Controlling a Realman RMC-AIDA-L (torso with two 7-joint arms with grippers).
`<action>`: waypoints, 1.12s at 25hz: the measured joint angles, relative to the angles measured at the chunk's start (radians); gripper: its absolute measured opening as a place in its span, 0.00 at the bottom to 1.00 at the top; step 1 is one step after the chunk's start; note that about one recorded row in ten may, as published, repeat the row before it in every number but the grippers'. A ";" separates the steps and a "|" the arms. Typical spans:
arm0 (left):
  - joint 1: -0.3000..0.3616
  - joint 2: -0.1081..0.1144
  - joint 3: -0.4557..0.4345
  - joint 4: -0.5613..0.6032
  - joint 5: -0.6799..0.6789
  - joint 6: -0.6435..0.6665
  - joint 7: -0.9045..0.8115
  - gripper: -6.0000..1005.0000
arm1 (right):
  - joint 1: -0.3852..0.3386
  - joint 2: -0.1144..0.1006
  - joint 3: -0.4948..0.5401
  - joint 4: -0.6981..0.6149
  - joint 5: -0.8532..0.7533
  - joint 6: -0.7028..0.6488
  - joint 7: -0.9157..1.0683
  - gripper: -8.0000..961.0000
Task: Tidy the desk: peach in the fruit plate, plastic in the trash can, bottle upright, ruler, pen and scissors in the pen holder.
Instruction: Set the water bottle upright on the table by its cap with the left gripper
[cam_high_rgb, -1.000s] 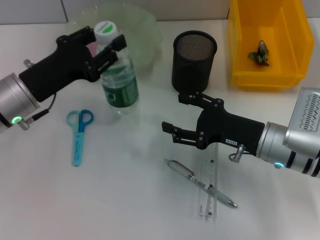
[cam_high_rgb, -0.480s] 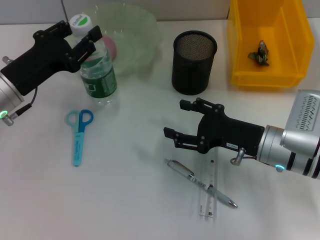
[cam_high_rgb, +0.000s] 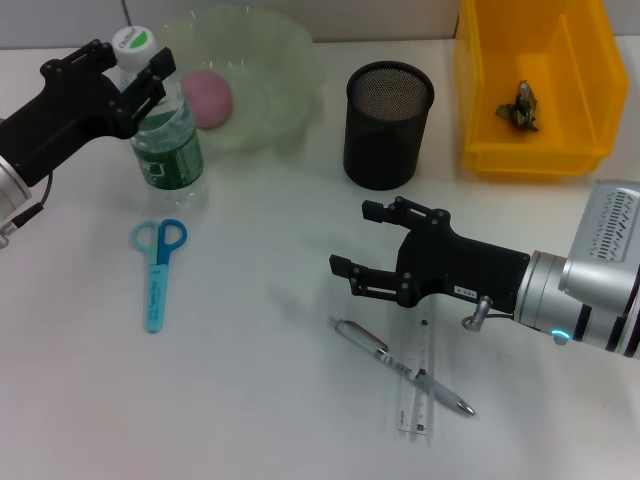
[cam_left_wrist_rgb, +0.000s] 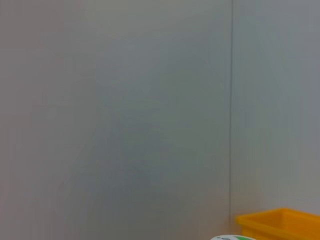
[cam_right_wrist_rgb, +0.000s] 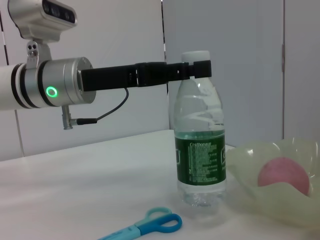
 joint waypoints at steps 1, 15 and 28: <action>0.001 0.000 -0.001 0.000 0.000 -0.004 0.002 0.44 | 0.000 0.000 0.000 0.000 0.000 0.000 0.000 0.85; 0.005 -0.002 -0.002 0.001 0.000 -0.060 0.029 0.44 | 0.002 0.000 0.000 0.000 0.000 0.012 0.000 0.85; 0.005 -0.002 -0.008 -0.001 0.000 -0.062 0.048 0.44 | 0.002 0.002 0.000 0.000 0.000 0.012 0.002 0.85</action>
